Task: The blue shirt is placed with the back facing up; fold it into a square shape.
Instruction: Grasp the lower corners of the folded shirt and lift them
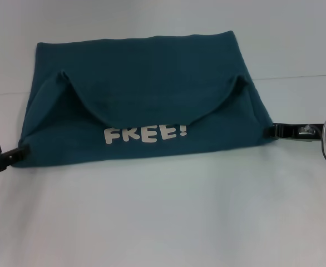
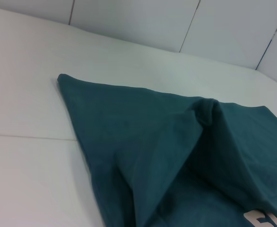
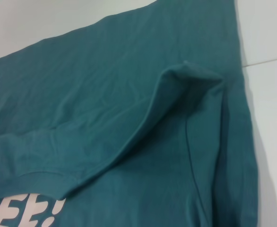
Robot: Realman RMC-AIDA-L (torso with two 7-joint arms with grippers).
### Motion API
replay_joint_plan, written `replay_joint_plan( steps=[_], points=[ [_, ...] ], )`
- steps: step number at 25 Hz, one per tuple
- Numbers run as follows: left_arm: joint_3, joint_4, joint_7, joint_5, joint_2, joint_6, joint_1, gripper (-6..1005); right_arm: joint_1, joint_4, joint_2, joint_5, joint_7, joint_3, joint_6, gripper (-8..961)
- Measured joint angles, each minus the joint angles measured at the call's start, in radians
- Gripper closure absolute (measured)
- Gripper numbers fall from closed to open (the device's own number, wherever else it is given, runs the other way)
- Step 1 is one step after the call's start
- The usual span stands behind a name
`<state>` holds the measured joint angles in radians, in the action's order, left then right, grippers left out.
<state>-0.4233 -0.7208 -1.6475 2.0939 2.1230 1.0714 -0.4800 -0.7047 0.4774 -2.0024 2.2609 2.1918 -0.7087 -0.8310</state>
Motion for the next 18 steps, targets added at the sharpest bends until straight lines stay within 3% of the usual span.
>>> replay_joint_plan(
  steps=[8, 14, 18],
  points=[
    [0.0, 0.023, -0.007, 0.006, 0.0, -0.028, -0.003, 122, 0.021, 0.025, -0.001, -0.041, -0.036, 0.014, -0.021, 938],
    [-0.011, 0.04, -0.035, 0.028, -0.001, -0.078, -0.023, 122, 0.022, 0.026, 0.005, -0.051, -0.04, 0.013, -0.029, 937],
    [-0.069, 0.052, -0.035, 0.03, -0.002, -0.129, -0.043, 121, 0.02, 0.026, 0.004, -0.052, -0.048, 0.014, -0.029, 936]
  ],
)
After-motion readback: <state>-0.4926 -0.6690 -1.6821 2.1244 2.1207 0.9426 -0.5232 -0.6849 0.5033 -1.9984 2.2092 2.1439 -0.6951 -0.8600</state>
